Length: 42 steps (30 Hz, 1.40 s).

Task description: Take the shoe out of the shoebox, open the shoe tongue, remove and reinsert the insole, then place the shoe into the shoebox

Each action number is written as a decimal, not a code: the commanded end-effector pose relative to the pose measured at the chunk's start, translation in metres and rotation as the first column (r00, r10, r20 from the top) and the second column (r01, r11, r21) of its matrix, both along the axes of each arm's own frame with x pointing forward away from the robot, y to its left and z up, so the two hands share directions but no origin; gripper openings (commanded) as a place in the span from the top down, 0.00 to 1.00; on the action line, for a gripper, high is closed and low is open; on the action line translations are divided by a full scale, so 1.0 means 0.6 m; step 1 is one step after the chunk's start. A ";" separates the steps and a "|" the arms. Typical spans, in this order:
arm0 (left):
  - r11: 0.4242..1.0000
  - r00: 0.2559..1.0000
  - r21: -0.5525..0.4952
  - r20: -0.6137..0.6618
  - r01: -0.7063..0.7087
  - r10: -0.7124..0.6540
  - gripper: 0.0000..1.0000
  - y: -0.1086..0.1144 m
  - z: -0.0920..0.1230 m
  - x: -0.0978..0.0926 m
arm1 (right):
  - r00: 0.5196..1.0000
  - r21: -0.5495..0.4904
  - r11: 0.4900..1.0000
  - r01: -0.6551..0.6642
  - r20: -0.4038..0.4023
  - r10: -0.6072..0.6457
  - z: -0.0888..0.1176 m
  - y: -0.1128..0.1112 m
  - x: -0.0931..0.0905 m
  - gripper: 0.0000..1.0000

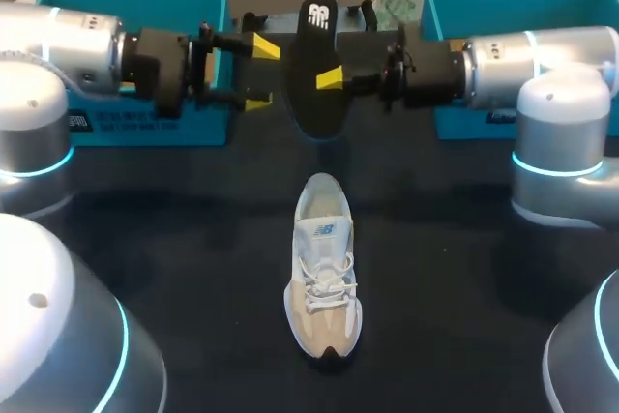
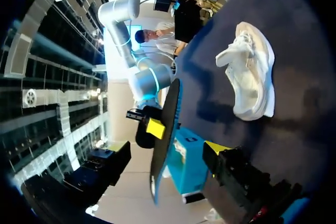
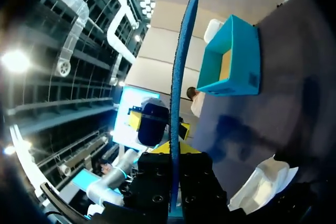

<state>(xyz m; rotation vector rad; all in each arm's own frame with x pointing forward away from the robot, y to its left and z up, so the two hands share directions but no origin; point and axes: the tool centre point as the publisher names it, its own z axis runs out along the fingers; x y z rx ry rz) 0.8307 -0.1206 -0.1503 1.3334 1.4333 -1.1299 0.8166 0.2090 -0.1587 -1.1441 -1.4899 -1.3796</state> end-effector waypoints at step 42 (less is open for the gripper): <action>0.934 0.821 0.319 -0.483 -0.158 0.304 0.00 0.060 -0.007 -0.069 | 0.975 -0.065 0.995 0.071 0.217 -0.055 -0.013 -0.055 -0.005 1.00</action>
